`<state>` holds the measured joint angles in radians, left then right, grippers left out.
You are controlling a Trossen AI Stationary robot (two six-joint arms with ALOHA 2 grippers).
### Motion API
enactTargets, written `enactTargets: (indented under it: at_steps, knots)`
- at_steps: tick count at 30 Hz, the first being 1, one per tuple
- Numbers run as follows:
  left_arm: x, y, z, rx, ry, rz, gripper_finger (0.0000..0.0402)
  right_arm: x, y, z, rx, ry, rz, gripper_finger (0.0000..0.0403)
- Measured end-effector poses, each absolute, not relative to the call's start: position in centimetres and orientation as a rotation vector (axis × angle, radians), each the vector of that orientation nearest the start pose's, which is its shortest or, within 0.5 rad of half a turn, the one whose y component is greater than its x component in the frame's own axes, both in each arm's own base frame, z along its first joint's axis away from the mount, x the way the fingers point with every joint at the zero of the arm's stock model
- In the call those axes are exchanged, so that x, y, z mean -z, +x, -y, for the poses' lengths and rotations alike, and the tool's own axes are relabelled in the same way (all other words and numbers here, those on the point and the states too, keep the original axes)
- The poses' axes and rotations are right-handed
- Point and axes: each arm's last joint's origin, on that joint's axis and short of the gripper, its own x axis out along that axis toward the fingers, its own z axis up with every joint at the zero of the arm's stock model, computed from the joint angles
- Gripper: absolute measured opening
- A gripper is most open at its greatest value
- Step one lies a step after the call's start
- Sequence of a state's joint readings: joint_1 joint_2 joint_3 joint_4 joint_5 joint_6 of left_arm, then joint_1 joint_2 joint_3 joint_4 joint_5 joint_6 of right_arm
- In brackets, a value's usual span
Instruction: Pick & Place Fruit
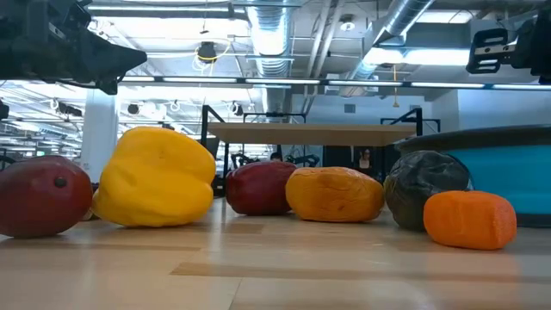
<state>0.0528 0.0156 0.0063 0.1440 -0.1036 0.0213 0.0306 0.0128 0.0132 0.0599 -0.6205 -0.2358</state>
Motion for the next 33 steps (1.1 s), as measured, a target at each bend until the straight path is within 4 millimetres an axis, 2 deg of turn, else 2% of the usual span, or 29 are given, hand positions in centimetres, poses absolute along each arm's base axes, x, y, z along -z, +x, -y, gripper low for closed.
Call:
enactTargets:
  at_steps: [8, 12, 18, 24, 33]
  knots:
    - [-17.9, 9.7, -0.8, -0.158, 0.018, 0.14, 0.0002, -17.2, 9.2, -2.0, -0.64, -0.256, 0.139, 0.0006]
    - [-17.9, 9.7, -0.8, -0.158, 0.017, 0.144, 0.0002, -17.2, 9.2, -2.0, -0.628, -0.415, 0.192, 0.0006]
    - [-18.0, 9.7, -0.8, -0.158, 0.017, 0.148, 0.0002, -17.2, 9.2, -2.0, -0.618, -0.523, 0.228, 0.0006]
    - [-18.0, 9.7, -0.8, -0.158, 0.017, 0.155, 0.0002, -17.5, 9.1, -2.1, -0.637, -0.453, 0.236, 0.0006]
    - [-18.0, 9.7, -0.8, -0.158, 0.014, 0.156, 0.0002, -19.8, 8.6, -2.2, -0.634, -0.35, 0.431, 0.0006]
